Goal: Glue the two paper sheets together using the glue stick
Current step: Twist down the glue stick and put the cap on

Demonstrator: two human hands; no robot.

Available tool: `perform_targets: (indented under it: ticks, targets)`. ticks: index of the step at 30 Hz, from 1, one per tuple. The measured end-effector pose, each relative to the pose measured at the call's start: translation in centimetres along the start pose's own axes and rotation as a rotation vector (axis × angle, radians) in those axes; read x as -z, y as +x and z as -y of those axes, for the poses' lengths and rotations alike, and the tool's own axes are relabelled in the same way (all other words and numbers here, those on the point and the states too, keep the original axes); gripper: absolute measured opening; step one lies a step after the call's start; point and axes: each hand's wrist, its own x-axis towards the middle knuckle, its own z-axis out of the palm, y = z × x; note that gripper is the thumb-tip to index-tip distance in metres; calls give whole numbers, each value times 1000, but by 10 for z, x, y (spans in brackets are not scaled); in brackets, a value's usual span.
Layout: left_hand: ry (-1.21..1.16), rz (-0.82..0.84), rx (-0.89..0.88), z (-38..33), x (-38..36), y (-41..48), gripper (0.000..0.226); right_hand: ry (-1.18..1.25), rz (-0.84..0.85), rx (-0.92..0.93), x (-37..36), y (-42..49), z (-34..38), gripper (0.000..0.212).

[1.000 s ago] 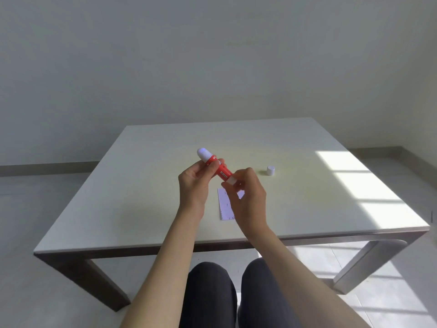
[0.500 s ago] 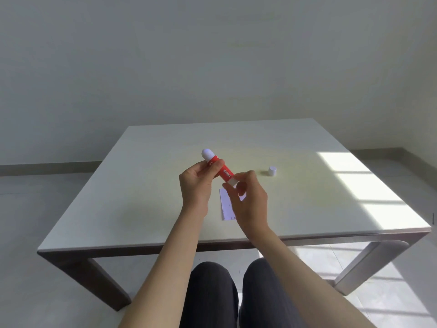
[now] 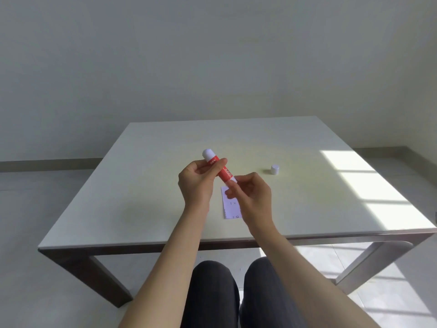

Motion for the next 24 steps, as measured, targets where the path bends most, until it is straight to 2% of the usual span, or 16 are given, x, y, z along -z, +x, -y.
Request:
perform_targets:
  ticks: [2,4,7,10,11,13,15,16,18,20,22,24]
  targets:
    - [16,-53,13,2,-4,-2,30,-388,-91,387,-3,-3,-12,17]
    - [51,-91,-2,3,-8,-3,36,-605,-83,649,-4,-2,-19,28]
    - [83,-128,-32,2,-11,-5,41,-801,-94,885,-1,4,-23,21]
    - [93,-125,-69,5,-14,-6,39,-939,-62,1010,1,8,-29,17]
    - [114,-116,-73,6,-14,-6,38,-961,-3,984,2,9,-32,20]
    - [187,-91,-79,10,-9,-4,33,-893,115,738,7,14,-35,39]
    - [296,-60,-120,13,0,0,25,-737,82,490,21,28,-38,59]
    - [345,-43,-154,13,6,2,21,-754,13,434,31,40,-42,59]
    - [421,1,-220,15,16,4,15,-1055,-88,308,55,71,-53,54]
    - [490,49,-277,18,22,5,15,-1398,-34,74,73,94,-64,57]
    - [549,72,-318,22,23,5,13,-1510,65,-84,82,108,-75,57]
    - [596,76,-339,25,23,3,14,-1540,104,-107,89,116,-78,53]
